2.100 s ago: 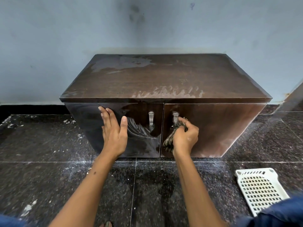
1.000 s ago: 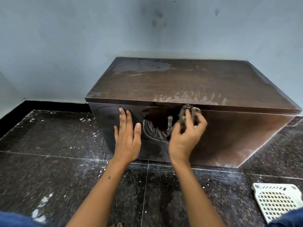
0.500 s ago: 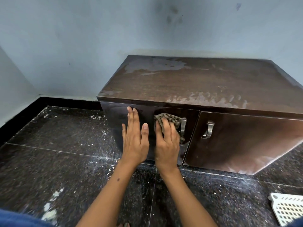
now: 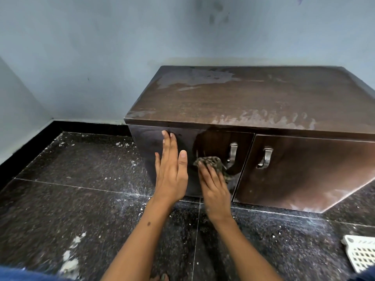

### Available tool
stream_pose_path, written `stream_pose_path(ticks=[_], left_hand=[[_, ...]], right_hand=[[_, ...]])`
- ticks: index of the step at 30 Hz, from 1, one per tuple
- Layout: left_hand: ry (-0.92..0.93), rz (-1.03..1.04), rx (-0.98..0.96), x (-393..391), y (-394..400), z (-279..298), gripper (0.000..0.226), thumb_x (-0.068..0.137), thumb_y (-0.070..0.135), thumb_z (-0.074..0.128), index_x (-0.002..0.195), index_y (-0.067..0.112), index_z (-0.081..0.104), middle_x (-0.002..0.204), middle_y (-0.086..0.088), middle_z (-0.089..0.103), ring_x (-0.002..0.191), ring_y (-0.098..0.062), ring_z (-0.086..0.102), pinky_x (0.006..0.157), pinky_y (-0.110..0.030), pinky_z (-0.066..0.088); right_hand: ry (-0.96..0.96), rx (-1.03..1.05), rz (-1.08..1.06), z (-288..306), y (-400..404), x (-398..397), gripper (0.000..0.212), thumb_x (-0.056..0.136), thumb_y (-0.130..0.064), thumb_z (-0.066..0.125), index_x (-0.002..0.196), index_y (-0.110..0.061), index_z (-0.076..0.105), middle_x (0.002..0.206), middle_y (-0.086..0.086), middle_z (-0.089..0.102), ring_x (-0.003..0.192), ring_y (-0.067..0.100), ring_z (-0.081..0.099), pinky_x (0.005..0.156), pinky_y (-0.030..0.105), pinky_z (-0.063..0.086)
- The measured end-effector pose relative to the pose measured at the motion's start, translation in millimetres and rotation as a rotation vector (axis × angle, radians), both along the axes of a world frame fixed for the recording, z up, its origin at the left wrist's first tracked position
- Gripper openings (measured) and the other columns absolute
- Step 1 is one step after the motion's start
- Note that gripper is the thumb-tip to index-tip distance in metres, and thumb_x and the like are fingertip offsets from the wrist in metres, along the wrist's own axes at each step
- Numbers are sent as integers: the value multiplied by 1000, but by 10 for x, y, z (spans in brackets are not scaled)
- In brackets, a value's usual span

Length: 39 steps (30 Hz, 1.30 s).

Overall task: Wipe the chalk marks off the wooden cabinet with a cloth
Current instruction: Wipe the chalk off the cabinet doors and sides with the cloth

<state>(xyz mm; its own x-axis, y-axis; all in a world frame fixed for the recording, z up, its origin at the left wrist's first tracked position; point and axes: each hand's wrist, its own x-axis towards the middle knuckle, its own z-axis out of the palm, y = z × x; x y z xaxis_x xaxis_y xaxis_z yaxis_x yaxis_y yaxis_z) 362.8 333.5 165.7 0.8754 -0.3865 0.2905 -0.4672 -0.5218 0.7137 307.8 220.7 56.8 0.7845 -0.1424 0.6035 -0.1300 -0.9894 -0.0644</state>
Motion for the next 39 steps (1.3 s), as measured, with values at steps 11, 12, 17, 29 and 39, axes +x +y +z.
stream_pose_path(ticks=[11,12,17,29,39], left_hand=[[-21,32,19,-15,-64,-36,73,87,59,0,149,23,-4,149,19,-26,141,1,-16,113,-35,-15],[-26,33,16,-13,-65,-34,73,87,59,0,149,22,-4,149,20,-26,141,2,-16,114,-35,-15],[-35,39,45,-41,-48,38,74,86,59,-1,150,20,-1,150,18,-24,140,1,-16,116,-39,-13],[-430,-26,461,-135,-168,61,66,95,43,14,151,10,5,158,-6,-9,145,-17,-9,116,-46,-7],[-478,-163,562,-192,-251,-198,63,98,40,19,150,8,9,158,-5,-1,146,-17,0,116,-46,-1]], right_hand=[[-168,222,155,518,164,290,66,81,-5,70,141,-8,42,152,-3,28,145,9,5,118,33,14],[-121,184,171,427,135,269,69,77,-5,72,140,-8,44,152,-5,26,145,7,3,118,32,13],[114,51,86,-130,-7,-16,84,58,7,77,136,-5,48,152,-1,26,140,16,25,117,35,12],[-179,211,134,382,34,139,76,93,-23,53,151,-20,4,158,-13,-2,146,10,4,119,32,13],[-79,200,-149,-286,-380,-326,61,84,-2,31,144,-8,24,159,-4,-7,146,15,-2,117,34,11]])
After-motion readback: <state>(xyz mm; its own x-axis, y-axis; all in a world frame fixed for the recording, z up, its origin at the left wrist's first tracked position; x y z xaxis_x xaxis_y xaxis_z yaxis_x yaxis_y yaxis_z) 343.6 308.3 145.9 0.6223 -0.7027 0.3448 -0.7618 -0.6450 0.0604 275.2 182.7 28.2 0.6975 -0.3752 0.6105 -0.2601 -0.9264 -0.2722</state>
